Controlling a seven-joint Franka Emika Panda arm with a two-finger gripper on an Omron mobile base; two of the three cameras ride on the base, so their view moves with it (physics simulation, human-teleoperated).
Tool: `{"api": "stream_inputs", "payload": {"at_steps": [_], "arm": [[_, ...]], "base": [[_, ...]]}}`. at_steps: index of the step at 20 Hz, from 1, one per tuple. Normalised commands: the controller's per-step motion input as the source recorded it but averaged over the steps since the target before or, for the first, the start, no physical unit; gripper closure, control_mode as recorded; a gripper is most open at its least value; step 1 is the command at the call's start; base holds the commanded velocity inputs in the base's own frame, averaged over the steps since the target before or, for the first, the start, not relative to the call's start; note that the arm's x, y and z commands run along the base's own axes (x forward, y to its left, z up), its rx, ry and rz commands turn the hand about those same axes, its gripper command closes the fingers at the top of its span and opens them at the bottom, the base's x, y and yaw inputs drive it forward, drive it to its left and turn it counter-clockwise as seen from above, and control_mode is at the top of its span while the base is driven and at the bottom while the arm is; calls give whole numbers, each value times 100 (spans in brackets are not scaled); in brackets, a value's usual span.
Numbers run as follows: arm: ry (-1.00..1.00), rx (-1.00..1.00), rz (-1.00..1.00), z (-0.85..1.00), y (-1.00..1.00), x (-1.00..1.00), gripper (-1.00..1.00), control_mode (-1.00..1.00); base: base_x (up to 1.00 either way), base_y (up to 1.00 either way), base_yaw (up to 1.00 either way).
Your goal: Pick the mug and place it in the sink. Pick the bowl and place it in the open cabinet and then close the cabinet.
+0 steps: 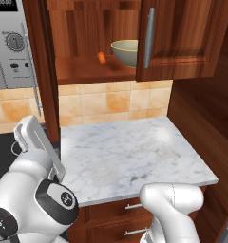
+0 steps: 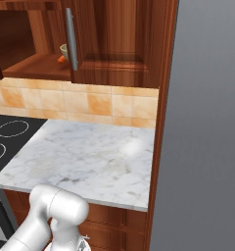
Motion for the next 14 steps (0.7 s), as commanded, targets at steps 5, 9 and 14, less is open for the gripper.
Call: {"api": "stream_inputs", "payload": {"at_steps": [5,9,14], "arm": [[-5,4,-2,0,-18,0,-100,-100],[-7,5,-3,0,-23,0,-100,-100],[-4,7,-5,0,-37,5,-100,-100]], "base": [[0,0,0],[0,0,0],[0,0,0]]}}
